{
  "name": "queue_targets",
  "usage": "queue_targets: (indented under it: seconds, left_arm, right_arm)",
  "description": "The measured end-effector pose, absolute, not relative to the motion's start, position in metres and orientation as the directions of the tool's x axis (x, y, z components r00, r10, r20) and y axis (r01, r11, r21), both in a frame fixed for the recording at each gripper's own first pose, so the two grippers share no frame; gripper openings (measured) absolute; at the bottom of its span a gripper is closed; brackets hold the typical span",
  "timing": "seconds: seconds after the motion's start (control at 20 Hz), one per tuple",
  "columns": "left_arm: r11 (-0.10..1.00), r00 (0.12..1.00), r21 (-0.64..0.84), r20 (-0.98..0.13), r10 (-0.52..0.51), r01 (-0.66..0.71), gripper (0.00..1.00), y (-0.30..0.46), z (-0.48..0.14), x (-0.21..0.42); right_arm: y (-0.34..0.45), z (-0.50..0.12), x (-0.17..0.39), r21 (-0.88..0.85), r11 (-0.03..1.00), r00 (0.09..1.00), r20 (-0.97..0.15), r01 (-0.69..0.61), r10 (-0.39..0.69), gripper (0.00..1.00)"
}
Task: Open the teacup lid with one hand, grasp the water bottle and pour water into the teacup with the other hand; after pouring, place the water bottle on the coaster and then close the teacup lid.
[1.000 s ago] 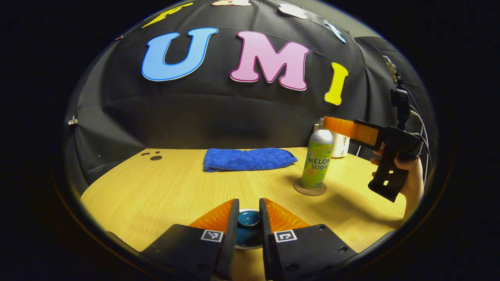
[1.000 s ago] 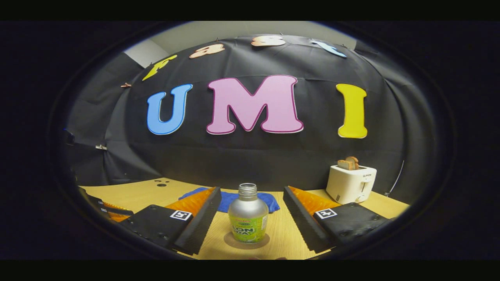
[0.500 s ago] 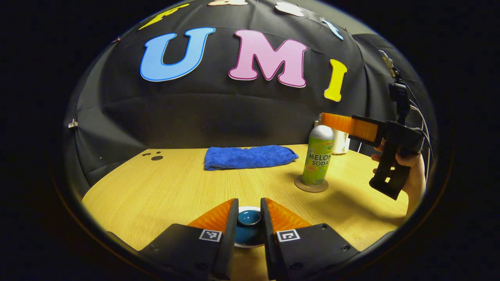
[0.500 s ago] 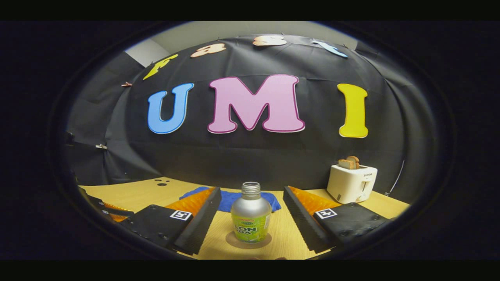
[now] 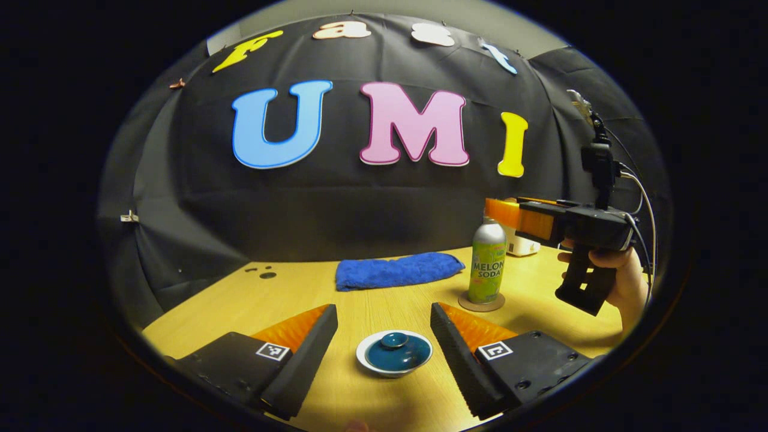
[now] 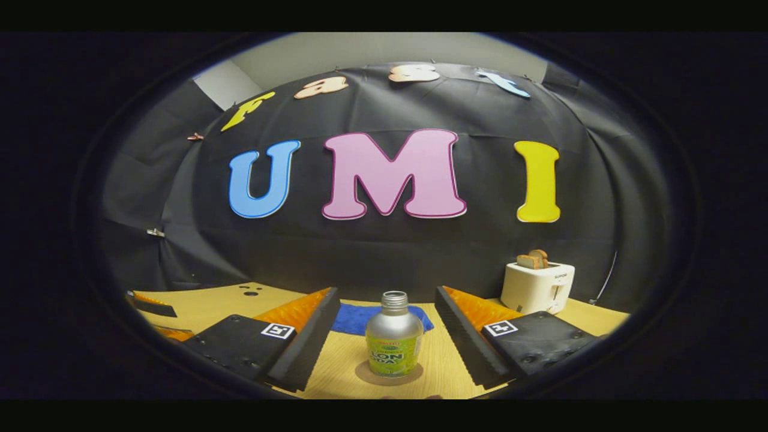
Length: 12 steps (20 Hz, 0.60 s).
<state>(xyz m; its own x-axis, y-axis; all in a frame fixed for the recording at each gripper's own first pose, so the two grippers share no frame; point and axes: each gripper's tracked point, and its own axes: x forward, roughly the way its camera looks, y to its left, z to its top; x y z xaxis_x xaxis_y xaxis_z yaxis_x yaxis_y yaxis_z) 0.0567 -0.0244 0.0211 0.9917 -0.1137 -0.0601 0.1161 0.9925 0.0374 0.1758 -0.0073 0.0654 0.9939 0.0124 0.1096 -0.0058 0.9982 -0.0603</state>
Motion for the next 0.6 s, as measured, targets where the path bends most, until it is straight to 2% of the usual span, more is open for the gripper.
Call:
queue_targets:
  seconds: [0.2, 0.35, 0.6]
  left_arm:
    - [0.998, 0.999, 0.041, -0.001, -0.055, 0.054, 0.98, -0.008, 0.037, 0.032]
    - [0.999, 0.999, 0.043, 0.04, -0.014, 0.012, 0.98, -0.001, 0.048, 0.019]
    - [0.999, 0.996, -0.047, 0.088, 0.01, -0.006, 0.98, -0.004, 0.054, 0.001]
  right_arm:
    - [0.003, 0.049, 0.161, -0.054, 0.998, 0.998, 0.051, -0.042, 0.045, 0.98]
    - [-0.005, 0.036, 0.134, -0.073, 0.997, 1.0, -0.004, -0.029, 0.029, 0.98]
    - [-0.013, 0.035, 0.081, -0.067, 0.997, 0.999, -0.025, -0.023, 0.021, 0.98]
